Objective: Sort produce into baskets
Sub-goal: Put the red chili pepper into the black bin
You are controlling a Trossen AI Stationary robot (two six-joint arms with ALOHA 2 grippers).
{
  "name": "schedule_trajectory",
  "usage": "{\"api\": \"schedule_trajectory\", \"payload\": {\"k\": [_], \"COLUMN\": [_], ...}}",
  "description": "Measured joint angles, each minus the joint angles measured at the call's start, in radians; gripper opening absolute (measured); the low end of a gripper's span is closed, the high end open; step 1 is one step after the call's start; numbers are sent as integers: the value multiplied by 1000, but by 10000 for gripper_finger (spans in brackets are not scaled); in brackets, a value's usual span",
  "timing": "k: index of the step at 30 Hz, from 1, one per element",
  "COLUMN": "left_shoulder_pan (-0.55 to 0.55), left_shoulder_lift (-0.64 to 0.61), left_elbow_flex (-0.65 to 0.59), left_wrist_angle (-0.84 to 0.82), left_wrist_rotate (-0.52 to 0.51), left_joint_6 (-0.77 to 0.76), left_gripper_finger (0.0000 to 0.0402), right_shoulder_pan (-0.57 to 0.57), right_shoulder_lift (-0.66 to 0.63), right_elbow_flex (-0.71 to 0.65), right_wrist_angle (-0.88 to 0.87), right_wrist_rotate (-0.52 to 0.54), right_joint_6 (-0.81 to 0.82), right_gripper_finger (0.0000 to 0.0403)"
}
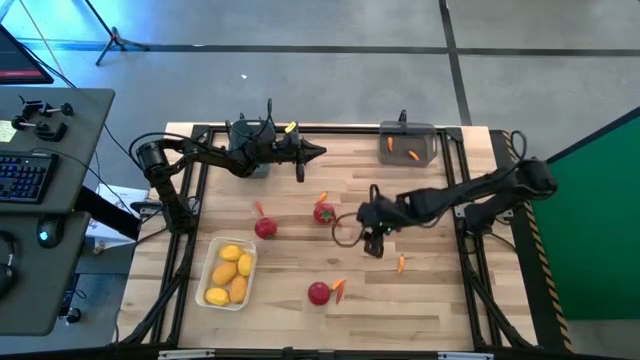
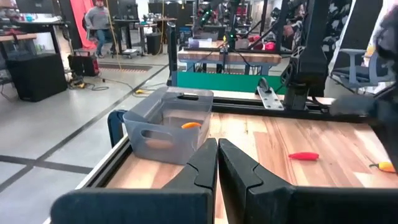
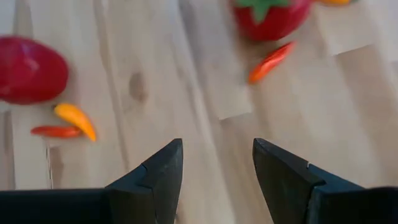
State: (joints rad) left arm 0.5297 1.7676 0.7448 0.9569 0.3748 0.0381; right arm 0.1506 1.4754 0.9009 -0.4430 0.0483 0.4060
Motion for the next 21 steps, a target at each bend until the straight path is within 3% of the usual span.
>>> {"api": "schedule_trajectory", "payload": {"k": [7,12,16,21], "left_shoulder_pan": [0,0,0,-2], "left_shoulder_lift": [0,0,0,0], "left_elbow_flex": [0,0,0,0], "left_wrist_angle": [5,4,4,-18], "left_wrist_rotate": [-1,-1,-1,-1], "left_joint_6": [35,35,35,43], "left_gripper_finger": [0,0,0,0], "right_shoulder_pan": [126,181,225,288], "right_shoulder_lift": [117,187,233,270], "right_elbow_flex": [61,112,129,133], "right_wrist_angle": [33,46,114,206], "right_wrist_rotate": [-6,-17,-34,-33], "right_joint_6": [-53,-78,-183,-323], "right_gripper_finger": [190,223,250,253]}}
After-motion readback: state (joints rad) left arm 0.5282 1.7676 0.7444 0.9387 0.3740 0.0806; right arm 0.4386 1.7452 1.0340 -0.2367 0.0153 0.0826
